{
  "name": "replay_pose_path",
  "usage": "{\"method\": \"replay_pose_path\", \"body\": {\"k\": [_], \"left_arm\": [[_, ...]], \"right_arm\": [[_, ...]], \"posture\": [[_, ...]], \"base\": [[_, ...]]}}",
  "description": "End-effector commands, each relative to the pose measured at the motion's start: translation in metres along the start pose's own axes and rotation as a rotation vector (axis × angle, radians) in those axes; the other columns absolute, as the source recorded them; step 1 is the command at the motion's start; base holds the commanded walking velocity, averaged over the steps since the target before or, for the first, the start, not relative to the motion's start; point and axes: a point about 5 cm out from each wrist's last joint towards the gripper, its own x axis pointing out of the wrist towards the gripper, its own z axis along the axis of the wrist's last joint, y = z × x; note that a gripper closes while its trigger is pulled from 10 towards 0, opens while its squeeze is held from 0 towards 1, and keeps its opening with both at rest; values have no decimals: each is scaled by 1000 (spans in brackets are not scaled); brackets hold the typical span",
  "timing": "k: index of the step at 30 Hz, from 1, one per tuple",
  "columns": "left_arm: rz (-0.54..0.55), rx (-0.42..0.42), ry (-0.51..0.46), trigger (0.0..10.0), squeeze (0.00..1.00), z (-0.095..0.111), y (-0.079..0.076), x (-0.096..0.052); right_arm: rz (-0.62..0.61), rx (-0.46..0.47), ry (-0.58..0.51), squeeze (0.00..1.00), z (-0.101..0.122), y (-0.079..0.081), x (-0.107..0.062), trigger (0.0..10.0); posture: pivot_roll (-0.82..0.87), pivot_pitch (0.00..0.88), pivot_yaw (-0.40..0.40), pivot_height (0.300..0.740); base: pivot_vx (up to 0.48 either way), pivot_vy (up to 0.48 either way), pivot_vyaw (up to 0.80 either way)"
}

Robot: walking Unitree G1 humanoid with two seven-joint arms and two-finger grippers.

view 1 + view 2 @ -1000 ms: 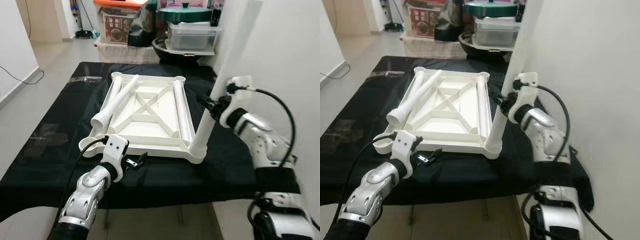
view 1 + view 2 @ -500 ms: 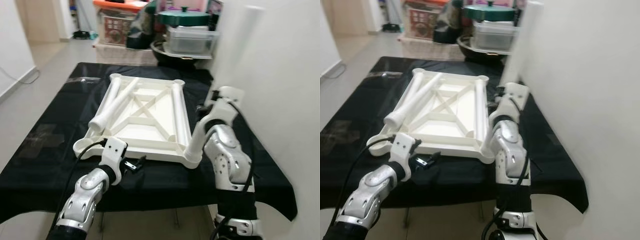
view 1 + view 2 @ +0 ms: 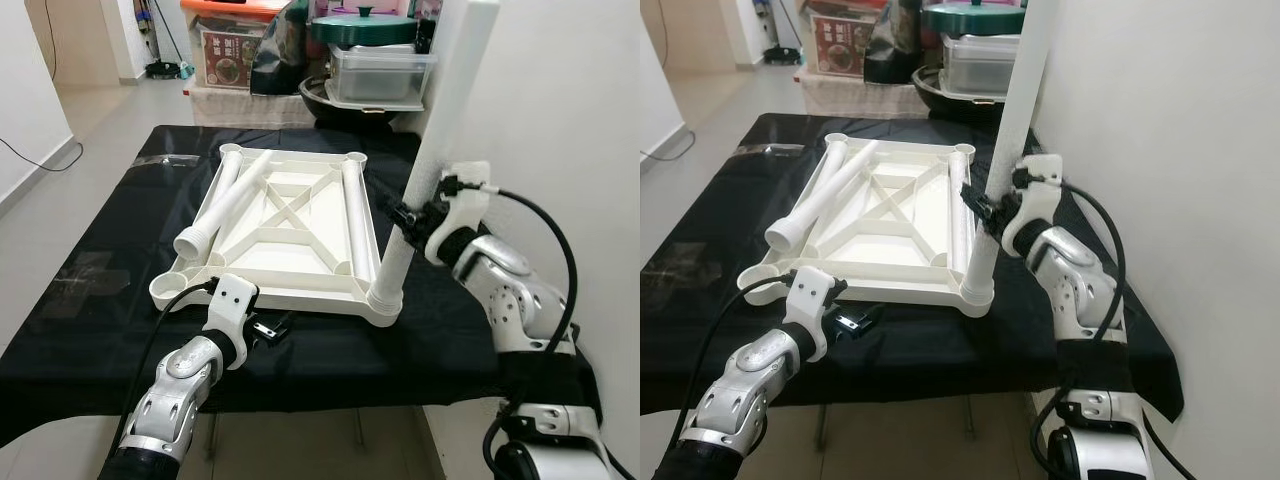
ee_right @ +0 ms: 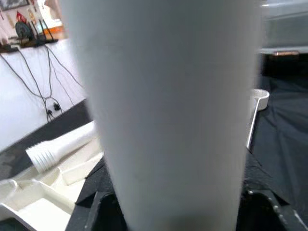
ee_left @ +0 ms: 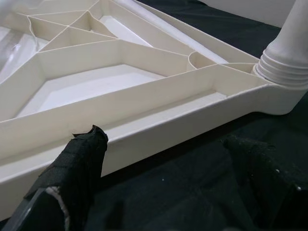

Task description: Building children table

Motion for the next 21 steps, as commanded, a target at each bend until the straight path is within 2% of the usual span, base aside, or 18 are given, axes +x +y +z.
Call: {"method": "replay_pose_path", "body": {"k": [1, 2, 4, 5, 6, 7, 8, 11, 12, 13, 15, 19, 20, 21], "left_arm": [[5, 10, 3, 10000, 0, 0, 2, 1], [5, 10, 3, 10000, 0, 0, 2, 1], [6, 14, 3, 10000, 0, 1, 4, 0], [7, 16, 5, 10000, 0, 0, 4, -1], [7, 16, 5, 10000, 0, 0, 4, -1], [8, 17, 7, 10000, 0, -1, 5, -2], [9, 17, 9, 10000, 0, -1, 5, -2], [10, 16, 9, 10000, 0, -2, 5, -2], [7, 13, 8, 10000, 0, -2, 2, -2], [4, 12, 7, 10000, 0, -1, 1, -1], [2, 11, 5, 10000, 0, -1, 0, -1], [2, 10, 6, 10000, 0, -1, 0, 0], [1, 12, 5, 10000, 0, 0, 1, 1], [0, 14, 3, 10000, 0, 1, 2, 2]], "right_arm": [[26, 60, 119, 0, -34, 8, 4, 0], [26, 60, 119, 0, -34, 8, 4, 0], [-196, 102, 149, 0, -46, -7, 10, 0], [-423, 129, 180, 0, -53, -21, 7, 0], [-423, 129, 180, 0, -53, -21, 7, 0], [-621, 148, 205, 0, -60, -28, 2, 0], [-728, 158, 222, 0, -65, -33, -4, 0], [-788, 145, 212, 0, -65, -28, -7, 0], [-782, 115, 178, 0, -58, -5, -9, 0], [-734, 103, 183, 0, -56, 10, -8, 10000], [-648, 93, 196, 0, -54, 26, -4, 10000], [-619, 91, 198, 0, -54, 29, -3, 10000], [-596, 96, 157, 1000, -50, 29, -1, 10000], [-576, 80, 121, 1000, -43, 25, 1, 10000]], "posture": [[58, 0, -109, 740], [58, 0, -109, 740], [66, 0, -110, 740], [67, 0, -110, 740], [67, 0, -110, 740], [67, 0, -112, 740], [68, 0, -111, 740], [66, 0, -107, 740], [63, 0, -105, 740], [64, 0, -105, 740], [62, 0, -101, 740], [61, 0, -100, 740], [58, 0, -96, 740], [57, 0, -97, 740]], "base": [[0, 0, 0], [0, 0, 0], [0, 0, 0], [0, 0, 0], [0, 0, 0], [0, 0, 0], [0, 0, 0], [0, 0, 0], [0, 0, 0], [0, 0, 0], [0, 0, 0], [0, 0, 0], [0, 0, 0], [0, 0, 0]]}}
